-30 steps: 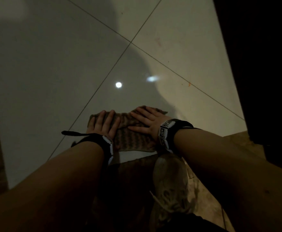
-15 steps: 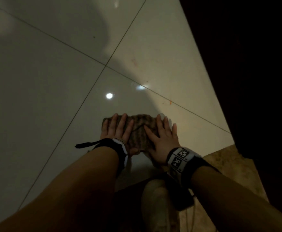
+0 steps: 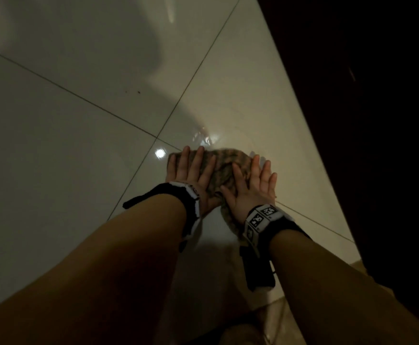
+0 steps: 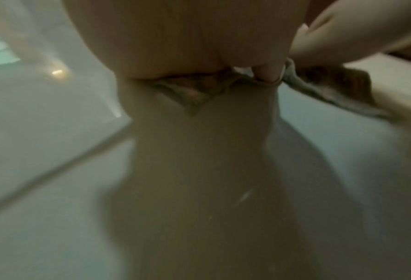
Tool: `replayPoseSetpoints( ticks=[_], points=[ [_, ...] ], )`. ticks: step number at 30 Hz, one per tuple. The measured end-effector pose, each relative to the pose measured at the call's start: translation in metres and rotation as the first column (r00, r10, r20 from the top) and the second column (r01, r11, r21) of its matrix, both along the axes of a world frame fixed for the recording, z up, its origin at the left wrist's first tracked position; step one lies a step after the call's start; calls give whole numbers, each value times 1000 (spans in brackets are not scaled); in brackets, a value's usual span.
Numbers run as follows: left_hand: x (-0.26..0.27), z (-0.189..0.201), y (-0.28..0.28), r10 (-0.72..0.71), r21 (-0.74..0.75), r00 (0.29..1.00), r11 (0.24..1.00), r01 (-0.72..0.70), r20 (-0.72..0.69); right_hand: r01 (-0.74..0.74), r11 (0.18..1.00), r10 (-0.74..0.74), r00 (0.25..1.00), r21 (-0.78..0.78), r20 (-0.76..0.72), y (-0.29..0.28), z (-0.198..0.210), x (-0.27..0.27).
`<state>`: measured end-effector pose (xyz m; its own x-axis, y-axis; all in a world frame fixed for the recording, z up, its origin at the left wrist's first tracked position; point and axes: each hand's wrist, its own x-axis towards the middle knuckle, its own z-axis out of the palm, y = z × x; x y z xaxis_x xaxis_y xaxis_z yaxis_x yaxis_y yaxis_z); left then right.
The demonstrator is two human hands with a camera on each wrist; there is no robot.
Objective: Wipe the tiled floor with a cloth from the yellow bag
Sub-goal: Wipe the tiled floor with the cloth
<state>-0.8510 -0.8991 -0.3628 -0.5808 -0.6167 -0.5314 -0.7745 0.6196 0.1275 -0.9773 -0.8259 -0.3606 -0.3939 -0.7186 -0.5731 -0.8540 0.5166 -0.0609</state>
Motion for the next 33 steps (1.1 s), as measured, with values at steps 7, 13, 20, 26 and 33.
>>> replayPoseSetpoints(
  ticks=[7,13,20,26,33],
  points=[
    [4,-7,-75,17,-68,999,998,-15,30,51,996,-48,998,-76,45,-70,-5,2],
    [7,-7,-100,116,-87,993,990,-113,30,-22,994,27,999,-111,45,-114,-6,4],
    [20,-6,-133,136,-142,990,981,-131,26,-156,976,159,987,-154,2,-156,-8,8],
    [44,0,-163,187,-133,982,974,-183,22,-272,948,270,962,-167,-31,-188,-10,25],
    [46,-6,-167,211,-158,977,966,-203,32,-303,942,300,953,-146,-45,-195,-11,28]
  ],
)
